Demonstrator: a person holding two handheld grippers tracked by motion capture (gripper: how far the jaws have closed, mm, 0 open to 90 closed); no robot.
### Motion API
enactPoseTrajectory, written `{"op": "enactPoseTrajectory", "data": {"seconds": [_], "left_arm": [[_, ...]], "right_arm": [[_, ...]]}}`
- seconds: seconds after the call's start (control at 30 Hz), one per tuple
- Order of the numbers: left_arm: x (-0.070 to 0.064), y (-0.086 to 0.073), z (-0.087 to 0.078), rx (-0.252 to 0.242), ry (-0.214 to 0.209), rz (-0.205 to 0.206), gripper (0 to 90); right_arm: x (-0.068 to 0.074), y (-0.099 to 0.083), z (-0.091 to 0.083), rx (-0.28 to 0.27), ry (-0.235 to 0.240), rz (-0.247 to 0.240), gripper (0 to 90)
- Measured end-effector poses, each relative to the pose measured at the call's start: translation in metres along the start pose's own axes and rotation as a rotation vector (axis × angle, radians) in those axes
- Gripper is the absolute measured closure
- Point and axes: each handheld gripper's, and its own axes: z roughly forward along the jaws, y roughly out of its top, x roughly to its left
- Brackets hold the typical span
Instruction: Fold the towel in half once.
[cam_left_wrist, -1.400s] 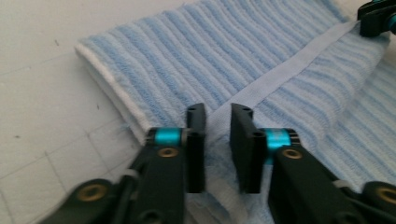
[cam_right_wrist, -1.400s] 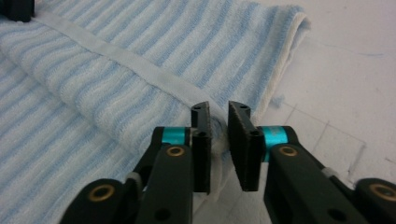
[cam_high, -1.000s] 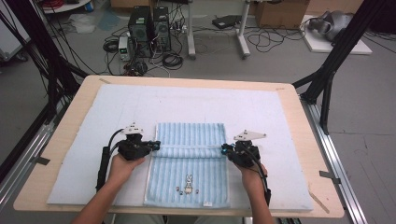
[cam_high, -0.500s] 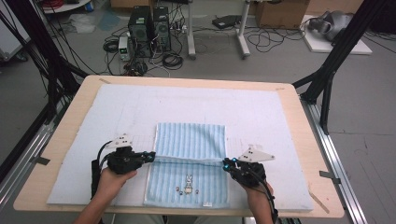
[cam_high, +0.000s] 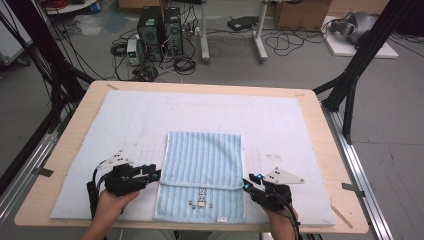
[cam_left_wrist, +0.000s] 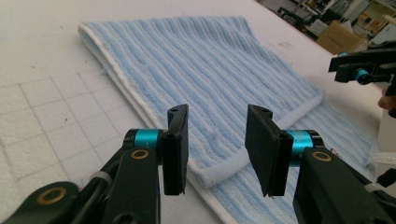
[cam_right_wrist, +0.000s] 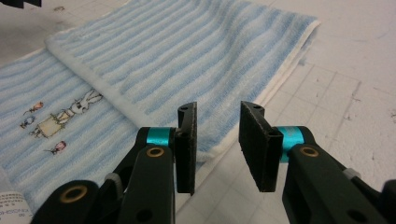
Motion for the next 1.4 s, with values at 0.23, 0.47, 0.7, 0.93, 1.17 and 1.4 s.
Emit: {"op": "enactPoseTrajectory", "data": {"seconds": [0.23,0.47,0.7,0.93,1.17,1.4], "left_arm": [[0.000,-0.004,0.006,0.037,0.017,0.004,57.9],[-0.004,-0.008,0.011,0.092,0.032,0.043,52.5],[-0.014,-0.012,0.025,0.160,0.068,0.102,61.7],[-0.019,-0.014,0.028,0.140,0.110,0.115,81.1],[-0.019,-0.008,0.013,0.059,0.051,0.086,81.1],[-0.026,-0.013,-0.004,0.042,-0.028,0.071,81.2]], "right_arm": [[0.010,-0.001,0.010,0.044,0.021,-0.036,62.5],[0.012,0.000,0.012,0.048,0.025,-0.043,61.2],[0.018,-0.002,0.022,0.120,0.020,-0.092,59.6],[0.014,-0.004,0.024,0.116,0.003,-0.089,84.5],[0.018,0.002,0.015,0.078,-0.001,-0.106,84.7],[0.022,0.001,-0.002,0.055,0.031,-0.118,84.7]]}}
